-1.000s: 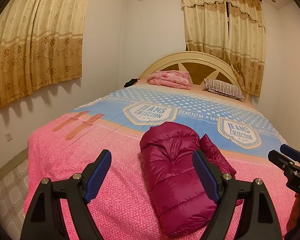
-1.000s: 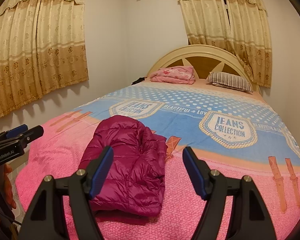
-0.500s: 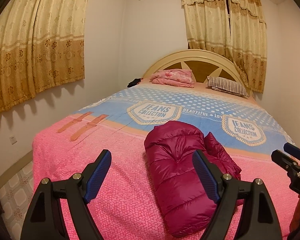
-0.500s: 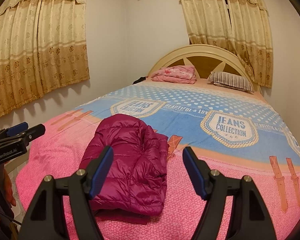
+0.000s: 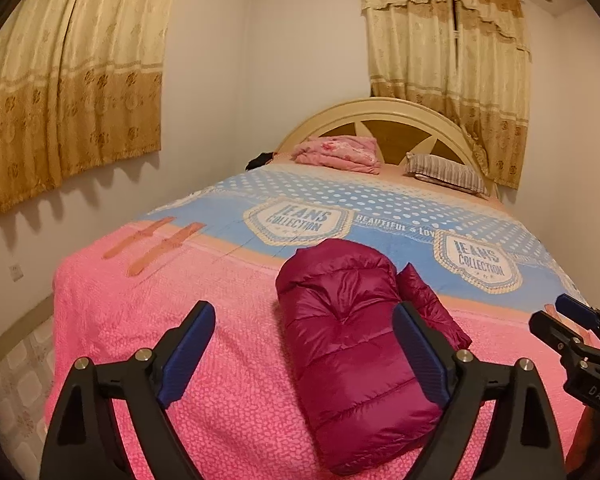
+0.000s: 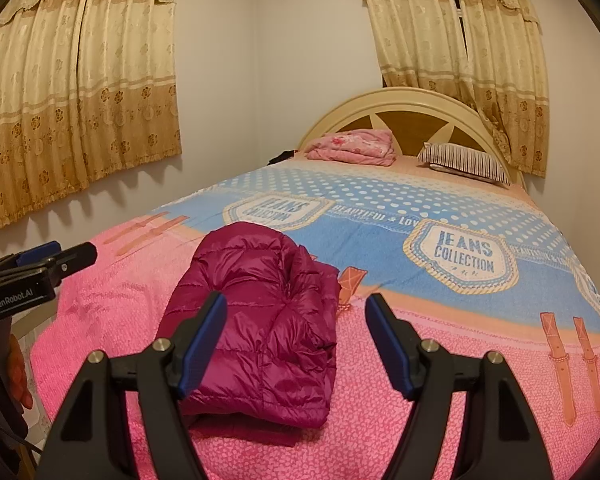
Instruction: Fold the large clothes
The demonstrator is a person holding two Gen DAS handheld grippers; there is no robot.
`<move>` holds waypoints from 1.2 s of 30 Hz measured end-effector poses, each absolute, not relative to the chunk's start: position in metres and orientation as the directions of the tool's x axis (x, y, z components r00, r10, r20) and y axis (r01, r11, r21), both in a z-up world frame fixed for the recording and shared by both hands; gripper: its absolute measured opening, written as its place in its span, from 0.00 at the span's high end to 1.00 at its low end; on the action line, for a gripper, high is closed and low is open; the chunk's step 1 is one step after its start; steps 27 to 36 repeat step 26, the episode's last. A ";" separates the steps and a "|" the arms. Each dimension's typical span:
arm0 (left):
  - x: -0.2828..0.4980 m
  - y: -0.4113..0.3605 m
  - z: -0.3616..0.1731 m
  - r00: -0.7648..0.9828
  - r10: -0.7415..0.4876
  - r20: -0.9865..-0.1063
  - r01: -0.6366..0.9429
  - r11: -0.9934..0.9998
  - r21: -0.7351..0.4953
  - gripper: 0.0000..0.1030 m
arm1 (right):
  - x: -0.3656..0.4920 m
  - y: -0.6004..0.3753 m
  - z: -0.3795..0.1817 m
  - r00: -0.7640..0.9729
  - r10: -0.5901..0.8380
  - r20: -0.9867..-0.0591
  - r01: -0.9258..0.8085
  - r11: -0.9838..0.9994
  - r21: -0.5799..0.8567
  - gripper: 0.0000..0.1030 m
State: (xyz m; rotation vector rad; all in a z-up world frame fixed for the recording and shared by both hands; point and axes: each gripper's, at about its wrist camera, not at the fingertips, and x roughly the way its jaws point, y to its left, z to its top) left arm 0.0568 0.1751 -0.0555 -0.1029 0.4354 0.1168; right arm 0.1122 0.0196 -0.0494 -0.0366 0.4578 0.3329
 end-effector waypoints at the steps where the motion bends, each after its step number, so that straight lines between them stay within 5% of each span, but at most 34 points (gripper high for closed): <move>1: 0.057 0.174 -0.055 0.901 0.094 -0.424 -0.136 0.988 -0.070 0.10 | 0.112 0.020 -0.050 0.845 0.306 -0.439 -0.323 0.946 0.039 0.28; 36: 0.055 0.161 -0.057 0.914 0.112 -0.390 -0.129 0.991 -0.018 0.04 | 0.108 0.018 -0.055 0.838 0.314 -0.447 -0.338 0.941 0.028 0.28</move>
